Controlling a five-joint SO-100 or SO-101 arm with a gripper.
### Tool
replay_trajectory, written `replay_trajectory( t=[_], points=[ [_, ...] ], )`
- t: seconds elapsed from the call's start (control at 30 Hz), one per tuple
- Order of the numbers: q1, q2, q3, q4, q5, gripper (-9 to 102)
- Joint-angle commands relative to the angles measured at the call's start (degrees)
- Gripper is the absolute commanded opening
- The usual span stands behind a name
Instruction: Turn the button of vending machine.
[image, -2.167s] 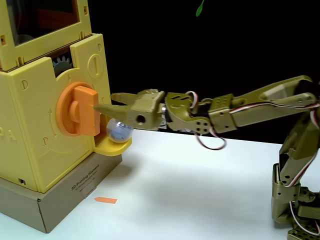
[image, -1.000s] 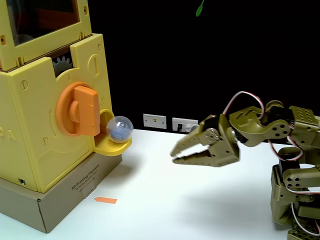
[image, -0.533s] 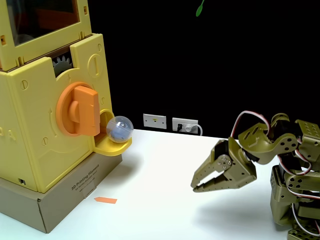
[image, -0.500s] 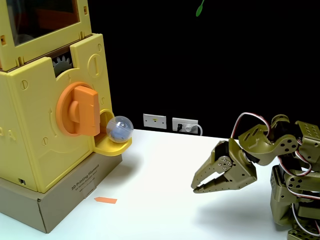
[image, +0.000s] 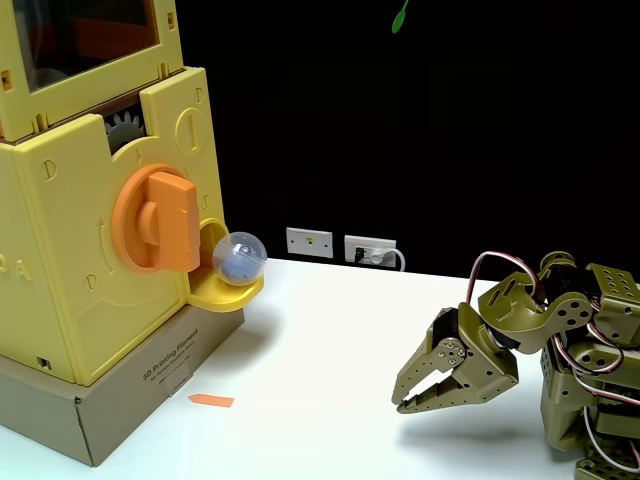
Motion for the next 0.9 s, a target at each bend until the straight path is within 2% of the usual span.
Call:
replay_trajectory(
  t=[0.0,0.23,0.87],
  points=[
    [0.18,3.43,1.93,0.44,1.05,1],
    [0.18,7.91,2.11,6.24,3.96,1],
    [-0.88,8.00,2.90,3.78,4.04,-1]
  ],
)
